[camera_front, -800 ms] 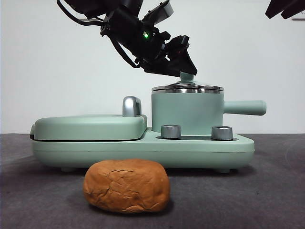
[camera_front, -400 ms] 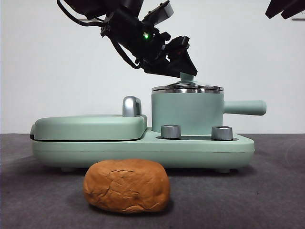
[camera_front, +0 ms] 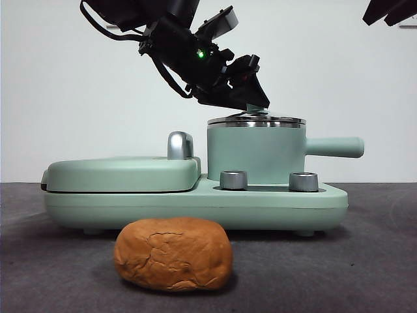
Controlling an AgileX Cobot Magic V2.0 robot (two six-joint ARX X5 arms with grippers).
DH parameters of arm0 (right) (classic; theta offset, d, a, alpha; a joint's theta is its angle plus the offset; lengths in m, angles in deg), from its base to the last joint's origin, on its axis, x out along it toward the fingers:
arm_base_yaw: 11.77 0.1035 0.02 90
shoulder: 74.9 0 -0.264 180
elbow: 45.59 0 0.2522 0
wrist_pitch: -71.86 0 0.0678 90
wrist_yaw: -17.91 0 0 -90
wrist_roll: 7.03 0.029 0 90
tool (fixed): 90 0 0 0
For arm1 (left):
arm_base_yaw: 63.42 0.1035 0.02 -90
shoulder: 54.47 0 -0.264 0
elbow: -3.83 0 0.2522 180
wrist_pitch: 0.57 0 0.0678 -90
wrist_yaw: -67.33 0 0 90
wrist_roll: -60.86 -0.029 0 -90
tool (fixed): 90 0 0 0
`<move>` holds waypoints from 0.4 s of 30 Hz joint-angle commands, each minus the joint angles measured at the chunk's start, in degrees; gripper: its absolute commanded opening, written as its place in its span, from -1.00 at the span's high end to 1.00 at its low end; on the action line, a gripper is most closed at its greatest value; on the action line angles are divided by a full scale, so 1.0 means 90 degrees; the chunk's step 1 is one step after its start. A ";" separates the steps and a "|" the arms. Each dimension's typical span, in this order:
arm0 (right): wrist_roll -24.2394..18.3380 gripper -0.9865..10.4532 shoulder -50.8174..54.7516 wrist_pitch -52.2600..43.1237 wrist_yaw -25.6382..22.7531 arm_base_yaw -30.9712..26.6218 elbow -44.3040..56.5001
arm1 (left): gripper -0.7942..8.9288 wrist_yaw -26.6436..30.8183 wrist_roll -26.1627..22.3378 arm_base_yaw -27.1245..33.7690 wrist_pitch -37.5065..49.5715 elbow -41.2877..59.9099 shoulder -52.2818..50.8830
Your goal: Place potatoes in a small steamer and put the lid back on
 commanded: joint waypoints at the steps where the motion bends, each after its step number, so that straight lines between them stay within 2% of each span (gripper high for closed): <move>1: 0.0068 0.41 -0.0027 -0.0068 -0.0005 0.0039 -0.0131 | 0.82 -0.0015 0.0002 -0.0041 0.0126 -0.0168 0.0189; 12: 0.0068 0.41 -0.0027 -0.0066 -0.0005 0.0039 -0.0131 | 0.82 -0.0010 0.0000 -0.0039 0.0185 -0.0168 0.0189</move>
